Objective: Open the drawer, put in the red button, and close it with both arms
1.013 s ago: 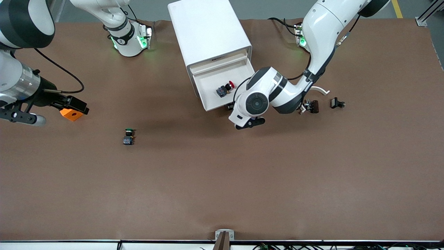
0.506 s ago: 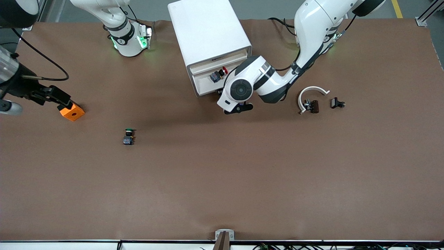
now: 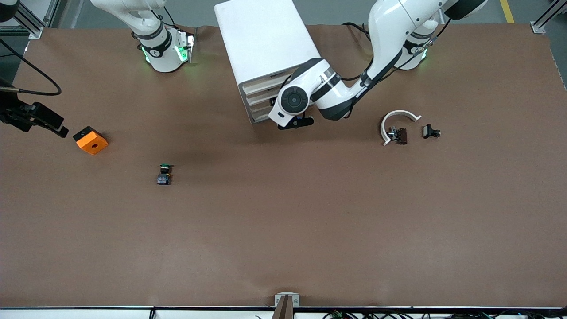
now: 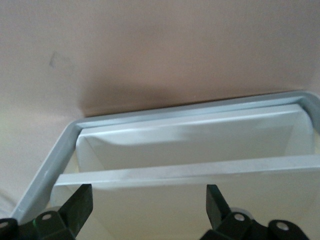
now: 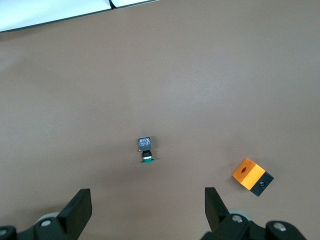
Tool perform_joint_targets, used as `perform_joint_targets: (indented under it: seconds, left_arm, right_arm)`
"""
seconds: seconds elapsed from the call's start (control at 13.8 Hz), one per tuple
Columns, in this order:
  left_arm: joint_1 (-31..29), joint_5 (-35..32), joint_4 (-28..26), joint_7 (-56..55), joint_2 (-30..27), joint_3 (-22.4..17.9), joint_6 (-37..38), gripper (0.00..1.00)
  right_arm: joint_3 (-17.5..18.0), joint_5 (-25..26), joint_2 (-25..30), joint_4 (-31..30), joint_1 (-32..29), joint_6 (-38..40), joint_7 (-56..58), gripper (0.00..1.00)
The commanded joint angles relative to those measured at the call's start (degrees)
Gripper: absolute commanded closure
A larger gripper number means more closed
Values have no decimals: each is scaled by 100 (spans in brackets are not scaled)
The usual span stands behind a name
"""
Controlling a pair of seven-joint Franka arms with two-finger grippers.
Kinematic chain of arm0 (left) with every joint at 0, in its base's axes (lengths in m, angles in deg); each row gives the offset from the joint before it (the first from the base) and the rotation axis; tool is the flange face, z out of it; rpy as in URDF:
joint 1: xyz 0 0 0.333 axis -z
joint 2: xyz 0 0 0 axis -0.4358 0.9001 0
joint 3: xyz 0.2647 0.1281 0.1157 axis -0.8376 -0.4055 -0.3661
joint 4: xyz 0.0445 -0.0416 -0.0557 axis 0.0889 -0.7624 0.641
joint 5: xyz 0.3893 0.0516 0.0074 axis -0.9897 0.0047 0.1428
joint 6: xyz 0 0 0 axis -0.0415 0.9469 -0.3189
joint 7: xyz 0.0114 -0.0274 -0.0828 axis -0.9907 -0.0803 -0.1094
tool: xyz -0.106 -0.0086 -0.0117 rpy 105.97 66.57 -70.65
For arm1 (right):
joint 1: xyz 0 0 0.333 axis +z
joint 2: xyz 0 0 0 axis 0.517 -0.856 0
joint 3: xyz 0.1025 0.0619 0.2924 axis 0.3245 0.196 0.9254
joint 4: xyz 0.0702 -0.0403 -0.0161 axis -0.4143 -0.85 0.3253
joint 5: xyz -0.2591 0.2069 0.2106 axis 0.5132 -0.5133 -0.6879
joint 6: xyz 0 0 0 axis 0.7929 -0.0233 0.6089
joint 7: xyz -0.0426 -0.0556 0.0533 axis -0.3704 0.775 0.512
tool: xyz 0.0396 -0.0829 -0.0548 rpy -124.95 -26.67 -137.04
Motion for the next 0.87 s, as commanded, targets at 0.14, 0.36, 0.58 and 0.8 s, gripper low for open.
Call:
perform_joint_targets:
  seconds: [0.14, 0.36, 0.58, 0.8]
  left_arm:
    - [154, 95, -124, -195, -55, 57, -18, 0]
    - [6, 77, -54, -161, -107, 23, 26, 0]
    - [-511, -37, 96, -99, -108, -39, 35, 0]
    - [-1108, -458, 429, -117, -125, -74, 52, 0]
  right_arm:
    - [79, 113, -13, 217, -130, 177, 68, 0]
    - [97, 158, -31, 437, -244, 458, 77, 0]
    - [123, 122, -48, 429, -200, 458, 68, 0]
    - [132, 114, -49, 438, -191, 458, 68, 0]
